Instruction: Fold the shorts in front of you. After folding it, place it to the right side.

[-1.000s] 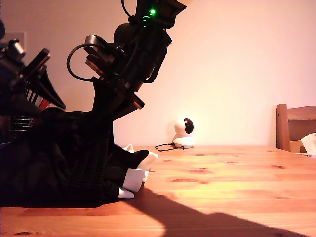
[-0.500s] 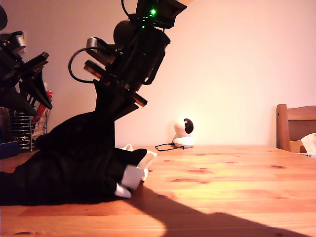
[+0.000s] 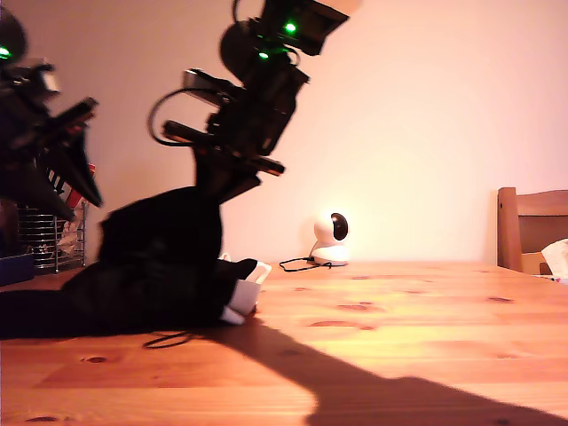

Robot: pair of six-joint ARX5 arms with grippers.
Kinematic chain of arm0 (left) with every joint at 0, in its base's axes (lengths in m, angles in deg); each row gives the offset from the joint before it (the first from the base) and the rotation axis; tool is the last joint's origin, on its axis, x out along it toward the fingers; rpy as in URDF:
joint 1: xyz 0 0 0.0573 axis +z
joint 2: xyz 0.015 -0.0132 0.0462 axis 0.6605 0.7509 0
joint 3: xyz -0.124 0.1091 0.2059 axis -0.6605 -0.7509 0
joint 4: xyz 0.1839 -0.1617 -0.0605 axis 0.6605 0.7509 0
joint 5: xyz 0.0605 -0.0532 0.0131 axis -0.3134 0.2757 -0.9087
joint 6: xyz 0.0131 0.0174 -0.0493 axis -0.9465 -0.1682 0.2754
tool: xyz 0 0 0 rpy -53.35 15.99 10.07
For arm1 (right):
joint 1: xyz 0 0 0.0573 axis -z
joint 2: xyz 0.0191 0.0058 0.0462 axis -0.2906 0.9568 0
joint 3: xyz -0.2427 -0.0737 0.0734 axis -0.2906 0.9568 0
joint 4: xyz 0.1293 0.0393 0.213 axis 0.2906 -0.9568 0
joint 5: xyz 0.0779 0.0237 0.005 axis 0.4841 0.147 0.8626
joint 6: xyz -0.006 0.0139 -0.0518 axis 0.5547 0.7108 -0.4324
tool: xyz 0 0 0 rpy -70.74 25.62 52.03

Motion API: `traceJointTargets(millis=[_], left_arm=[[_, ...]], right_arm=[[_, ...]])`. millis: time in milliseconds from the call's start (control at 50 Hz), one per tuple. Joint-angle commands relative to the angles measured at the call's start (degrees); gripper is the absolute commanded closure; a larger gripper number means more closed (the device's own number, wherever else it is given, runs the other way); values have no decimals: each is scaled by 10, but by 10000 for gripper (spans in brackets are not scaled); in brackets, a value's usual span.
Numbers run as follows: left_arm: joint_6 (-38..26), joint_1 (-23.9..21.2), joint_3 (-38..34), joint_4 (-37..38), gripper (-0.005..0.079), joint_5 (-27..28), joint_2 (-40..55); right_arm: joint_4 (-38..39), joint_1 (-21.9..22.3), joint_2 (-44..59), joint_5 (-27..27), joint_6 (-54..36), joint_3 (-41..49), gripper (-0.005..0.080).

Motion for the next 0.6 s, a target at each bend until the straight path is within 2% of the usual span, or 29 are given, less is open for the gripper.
traceJointTargets(millis=[0, 120, 260, 440, 580], left_arm=[[-5, -4, -5, -10, 398, -16, 19], [-14, -2, -5, -35, 398, -47, 29], [-14, 20, -4, -96, 398, -58, 29], [-20, 24, -3, -139, 401, -82, 31], [-26, 23, -3, -208, 404, -81, 68]], right_arm=[[-9, -3, -35, 0, 0, -7, 763], [-63, -3, -35, 6, -3, -7, 763], [-108, -4, -36, 46, -12, -7, 763], [-104, -9, -53, 49, -16, -7, 763], [-104, -9, -61, 49, -16, -10, 763]])
